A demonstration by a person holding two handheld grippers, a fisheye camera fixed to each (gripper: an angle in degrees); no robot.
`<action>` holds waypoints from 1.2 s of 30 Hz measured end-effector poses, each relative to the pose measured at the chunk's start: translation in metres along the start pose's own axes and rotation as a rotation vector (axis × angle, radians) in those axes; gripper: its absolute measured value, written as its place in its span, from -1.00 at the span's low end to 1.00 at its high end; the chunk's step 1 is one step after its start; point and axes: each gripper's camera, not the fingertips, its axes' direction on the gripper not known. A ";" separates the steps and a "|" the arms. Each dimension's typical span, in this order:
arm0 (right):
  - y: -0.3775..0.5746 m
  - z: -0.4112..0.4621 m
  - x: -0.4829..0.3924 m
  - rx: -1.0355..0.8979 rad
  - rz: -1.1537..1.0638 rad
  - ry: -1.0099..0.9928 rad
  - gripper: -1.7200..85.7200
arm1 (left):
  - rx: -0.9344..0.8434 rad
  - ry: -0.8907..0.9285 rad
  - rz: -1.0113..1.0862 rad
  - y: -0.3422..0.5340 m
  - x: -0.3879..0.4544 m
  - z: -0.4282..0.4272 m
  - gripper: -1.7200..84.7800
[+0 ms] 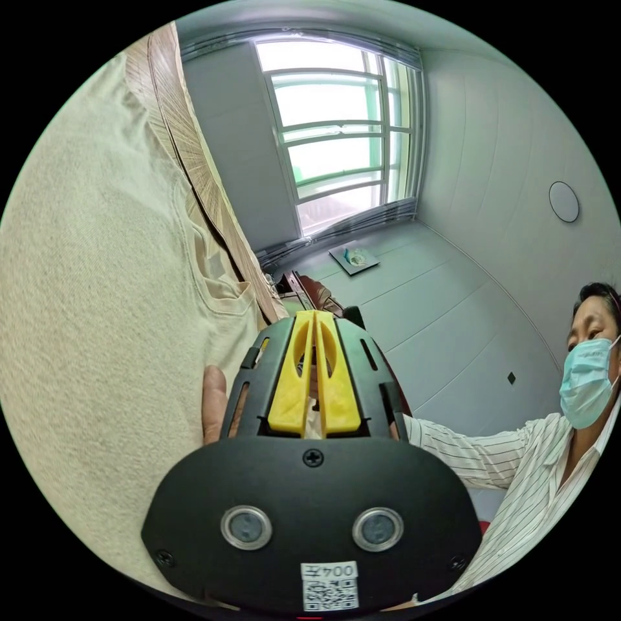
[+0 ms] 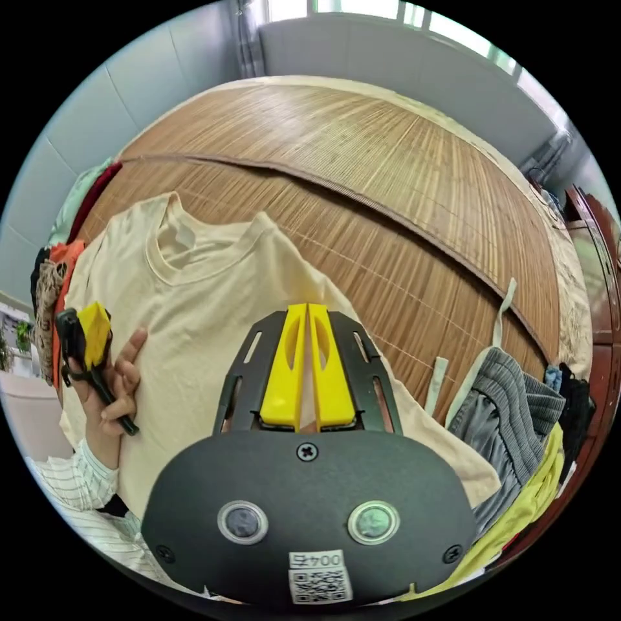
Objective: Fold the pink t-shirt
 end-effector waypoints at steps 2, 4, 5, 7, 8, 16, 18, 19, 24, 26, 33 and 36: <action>0.014 -0.036 0.024 0.092 0.079 -0.043 -0.97 | 0.001 0.000 0.000 0.003 0.000 0.007 -0.96; 0.047 -0.073 0.046 0.181 0.135 -0.095 -0.97 | -0.001 -0.003 0.001 0.008 -0.001 0.019 -0.96; 0.079 -0.096 0.060 0.234 0.169 -0.139 -0.96 | -0.002 -0.003 0.002 0.009 -0.001 0.022 -0.96; 0.137 -0.123 0.075 0.289 0.215 -0.189 -0.94 | -0.011 -0.008 0.009 0.014 0.000 0.036 -0.96; 0.180 -0.134 0.082 0.299 0.253 -0.210 -0.91 | -0.014 -0.011 0.015 0.016 0.000 0.040 -0.96; 0.400 -0.132 0.085 0.387 0.536 -0.445 -0.71 | -0.109 -0.199 -0.039 0.032 0.004 0.119 -0.96; 0.422 -0.128 0.083 0.400 0.563 -0.451 -0.73 | -0.167 -0.273 -0.043 0.032 0.013 0.145 -0.96; 0.432 -0.127 0.084 0.404 0.573 -0.461 -0.73 | -0.221 -0.313 -0.005 0.031 0.030 0.164 -0.96; 0.458 -0.121 0.099 0.444 0.570 -0.506 -0.77 | -0.536 -0.517 0.183 0.060 0.129 0.288 -0.96; 0.475 -0.115 0.107 0.502 0.594 -0.535 -0.81 | -0.718 -0.562 0.259 0.092 0.159 0.356 -0.96; 0.475 -0.124 0.122 0.501 0.580 -0.556 -0.79 | -1.167 -0.853 0.566 0.226 0.224 0.597 -0.95; 0.473 -0.130 0.121 0.444 0.529 -0.462 -0.77 | -1.237 -0.949 0.625 0.262 0.225 0.662 -0.93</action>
